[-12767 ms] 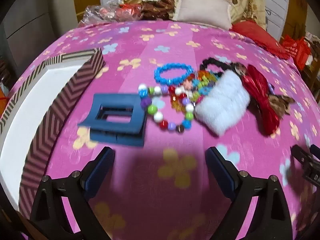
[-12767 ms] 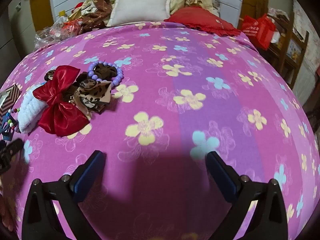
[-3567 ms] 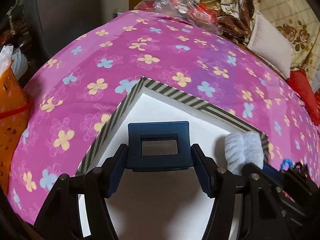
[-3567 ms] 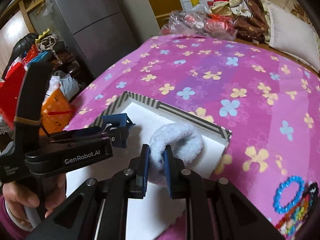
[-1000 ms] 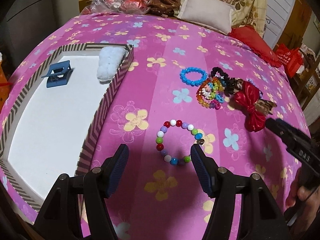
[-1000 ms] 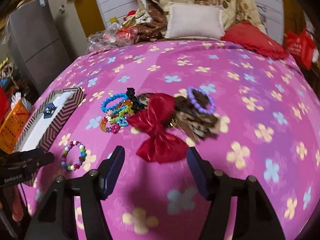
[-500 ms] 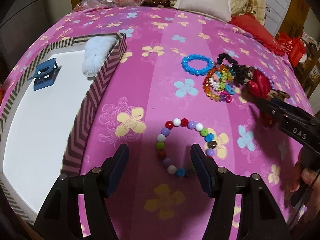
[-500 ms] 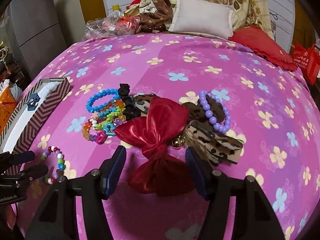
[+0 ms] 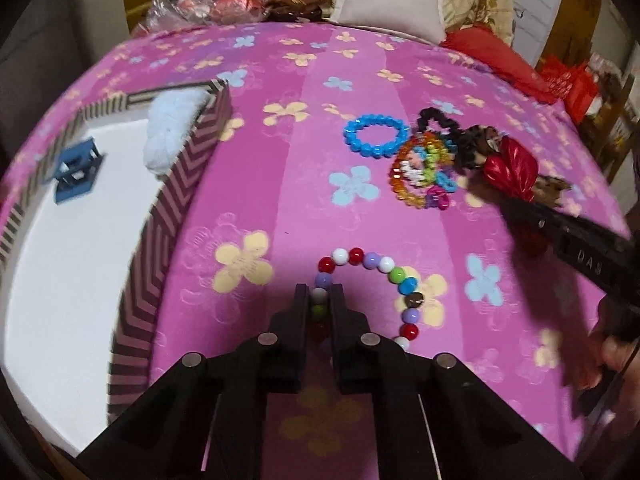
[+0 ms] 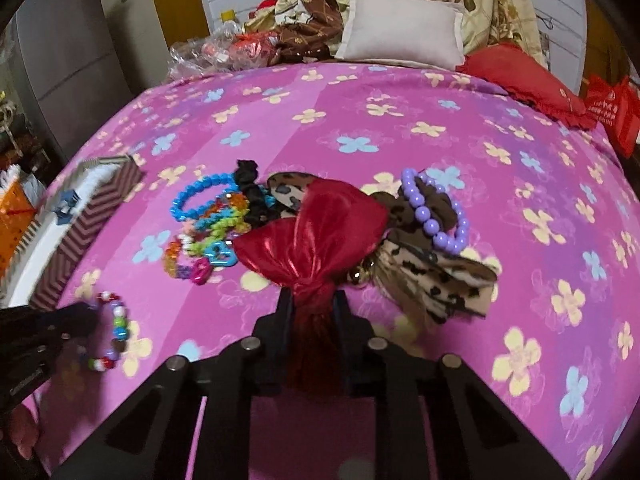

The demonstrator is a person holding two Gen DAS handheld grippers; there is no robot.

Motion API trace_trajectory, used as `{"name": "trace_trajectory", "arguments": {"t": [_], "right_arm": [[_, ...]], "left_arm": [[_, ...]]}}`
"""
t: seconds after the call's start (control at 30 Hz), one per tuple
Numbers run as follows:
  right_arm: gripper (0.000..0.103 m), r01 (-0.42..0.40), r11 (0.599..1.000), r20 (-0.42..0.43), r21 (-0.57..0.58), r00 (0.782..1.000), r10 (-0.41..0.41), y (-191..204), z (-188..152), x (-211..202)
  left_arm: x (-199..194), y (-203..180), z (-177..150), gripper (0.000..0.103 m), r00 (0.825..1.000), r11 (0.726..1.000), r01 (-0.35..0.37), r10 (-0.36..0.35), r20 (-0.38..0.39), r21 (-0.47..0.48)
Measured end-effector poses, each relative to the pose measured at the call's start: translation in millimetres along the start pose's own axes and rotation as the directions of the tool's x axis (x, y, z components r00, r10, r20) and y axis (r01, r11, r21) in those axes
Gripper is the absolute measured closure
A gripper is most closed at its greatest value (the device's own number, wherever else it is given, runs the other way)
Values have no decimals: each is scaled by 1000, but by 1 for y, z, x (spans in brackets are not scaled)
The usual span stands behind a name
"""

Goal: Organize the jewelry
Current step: 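Carry the bracelet and red bow over the tray and open the right gripper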

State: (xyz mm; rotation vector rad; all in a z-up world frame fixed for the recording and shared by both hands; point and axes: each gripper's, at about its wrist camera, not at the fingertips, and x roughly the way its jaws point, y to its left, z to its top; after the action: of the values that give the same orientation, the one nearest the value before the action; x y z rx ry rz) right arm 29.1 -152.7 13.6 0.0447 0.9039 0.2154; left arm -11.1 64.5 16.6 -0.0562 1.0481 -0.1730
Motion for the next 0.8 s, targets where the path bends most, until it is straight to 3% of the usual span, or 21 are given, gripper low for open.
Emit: {"name": "trace_trajectory", "arguments": {"t": [0.27,0.5,0.8], "right_arm": [[85,-109,992,50,59,993,106,1,-20,-51],[85,-127,991,60,33,990,125,17,-33,-78],[84,-169,985,80,-26,982,170,56,-33,-100]], "left_arm": [[-33,-3,-6,103,998,999,37,-37,52,7],[-65,-6,-8,103,995,998,51,-53,88,27],[-111,-2,-5,103,988,998,10,-20,155,69]]}}
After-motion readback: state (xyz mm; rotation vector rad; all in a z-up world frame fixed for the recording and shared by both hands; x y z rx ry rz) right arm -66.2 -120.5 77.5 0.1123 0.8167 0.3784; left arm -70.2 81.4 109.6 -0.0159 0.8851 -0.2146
